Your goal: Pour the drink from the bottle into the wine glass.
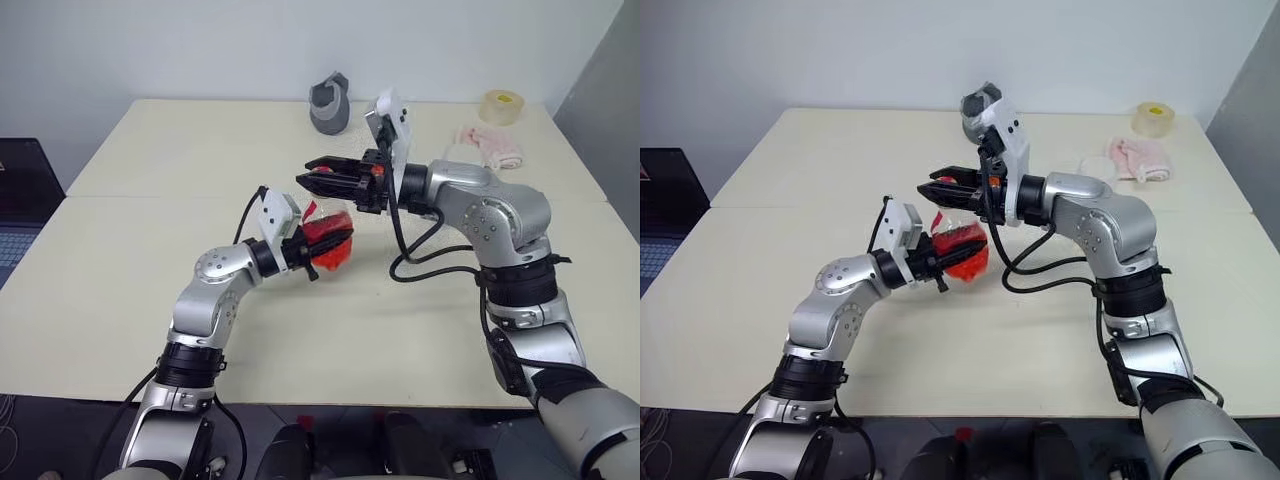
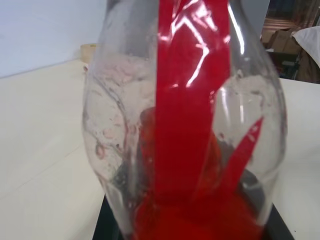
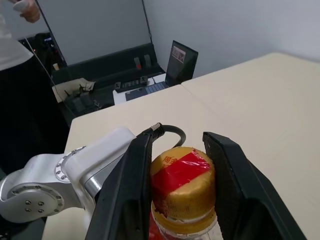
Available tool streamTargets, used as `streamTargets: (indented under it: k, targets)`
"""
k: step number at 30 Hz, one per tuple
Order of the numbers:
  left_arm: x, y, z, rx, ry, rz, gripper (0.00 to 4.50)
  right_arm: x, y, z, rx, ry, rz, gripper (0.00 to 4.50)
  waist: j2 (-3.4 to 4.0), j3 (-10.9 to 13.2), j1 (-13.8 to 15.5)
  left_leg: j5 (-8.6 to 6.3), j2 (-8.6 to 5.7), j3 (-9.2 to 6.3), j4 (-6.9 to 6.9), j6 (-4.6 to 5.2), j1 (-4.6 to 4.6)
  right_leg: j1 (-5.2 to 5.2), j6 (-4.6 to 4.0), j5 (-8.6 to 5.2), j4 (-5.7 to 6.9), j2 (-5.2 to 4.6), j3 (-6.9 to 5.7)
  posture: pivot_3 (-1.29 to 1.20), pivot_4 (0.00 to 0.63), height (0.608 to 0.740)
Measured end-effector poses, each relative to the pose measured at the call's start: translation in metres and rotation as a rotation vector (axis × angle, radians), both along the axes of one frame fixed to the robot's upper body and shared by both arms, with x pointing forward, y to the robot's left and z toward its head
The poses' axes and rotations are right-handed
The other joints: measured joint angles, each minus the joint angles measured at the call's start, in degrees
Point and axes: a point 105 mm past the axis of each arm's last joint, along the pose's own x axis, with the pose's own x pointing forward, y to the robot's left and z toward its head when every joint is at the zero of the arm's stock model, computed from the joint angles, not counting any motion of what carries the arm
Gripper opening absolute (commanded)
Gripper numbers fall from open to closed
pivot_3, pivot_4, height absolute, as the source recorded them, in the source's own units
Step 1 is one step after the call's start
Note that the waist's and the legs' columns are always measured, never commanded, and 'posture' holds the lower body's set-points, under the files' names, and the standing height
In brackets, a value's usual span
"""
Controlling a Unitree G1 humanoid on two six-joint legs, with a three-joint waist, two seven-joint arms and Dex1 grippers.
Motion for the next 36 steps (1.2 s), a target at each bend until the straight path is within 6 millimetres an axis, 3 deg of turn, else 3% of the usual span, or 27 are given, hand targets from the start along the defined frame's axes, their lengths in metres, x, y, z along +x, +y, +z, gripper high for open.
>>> streamTargets:
  k: [4,10,14,17,20,22,26,29,36]
  targets:
    - [-0.002,0.002,-0.005,0.004,0.011,0.002,0.93,0.003,-0.018,0.013,0.057,0.064,-0.042,1.28,0.0,0.0,0.03,0.0,0.0,0.0,0.0,0.01,0.0,0.0,0.0,0.0,0.01,0.0,0.0,0.0,0.15,0.74]
    - [-0.003,0.001,-0.005,0.001,0.011,-0.007,0.93,0.002,-0.023,0.014,0.05,0.099,-0.049,1.28,0.0,0.0,-0.07,-0.03,0.01,0.01,-0.02,0.05,0.01,0.0,0.0,0.0,0.02,0.0,0.01,0.0,0.15,0.74]
    - [-0.003,0.0,-0.004,0.001,0.01,-0.008,0.93,-0.001,-0.026,0.02,0.051,0.048,-0.062,1.28,0.0,0.0,-0.04,-0.03,0.01,0.01,-0.02,0.05,0.0,0.0,0.0,0.0,0.02,0.0,0.0,0.0,0.15,0.74]
    - [-0.003,0.0,-0.004,0.001,0.007,-0.013,0.93,-0.002,-0.042,0.021,0.03,-0.053,-0.141,1.28,-0.02,-0.01,0.11,-0.03,0.0,0.0,-0.02,0.06,-0.02,0.02,0.0,0.0,-0.03,0.0,-0.03,0.0,0.15,0.74]
    - [-0.003,0.006,-0.005,0.008,0.006,0.008,0.93,-0.003,-0.082,-0.014,-0.064,-0.095,-0.311,1.28,-0.08,-0.05,0.76,-0.02,-0.03,-0.08,0.04,0.05,-0.25,0.02,0.01,0.0,-0.16,0.01,-0.14,0.0,0.15,0.74]
    - [-0.005,0.009,-0.006,0.006,0.01,0.022,0.93,-0.005,-0.098,-0.041,-0.123,-0.059,-0.392,1.28,-0.07,-0.04,0.77,-0.02,-0.04,0.01,0.09,0.05,-0.3,-0.04,0.01,0.0,-0.1,0.0,-0.08,0.0,0.15,0.74]
    - [-0.009,0.004,-0.002,-0.018,0.007,0.002,0.93,-0.011,-0.125,-0.066,-0.172,-0.058,-0.571,1.28,-0.08,-0.06,0.68,-0.02,0.06,-0.07,0.08,0.07,-0.27,-0.02,0.01,0.0,-0.06,0.0,-0.12,0.0,0.15,0.74]
    - [-0.009,0.002,-0.003,-0.023,0.014,-0.001,0.93,-0.012,-0.152,-0.101,-0.218,0.016,-0.744,1.28,-0.08,-0.05,0.71,-0.01,0.02,-0.01,0.07,0.09,-0.25,-0.01,0.01,0.0,-0.01,0.09,-0.09,0.0,0.15,0.74]
    - [-0.01,-0.008,-0.003,-0.034,0.021,-0.029,0.93,-0.008,-0.184,-0.143,-0.218,0.036,-1.061,1.28,-0.08,-0.06,0.52,0.03,0.0,0.06,0.06,0.06,-0.2,0.01,0.01,0.0,0.0,0.12,-0.04,0.0,0.15,0.74]
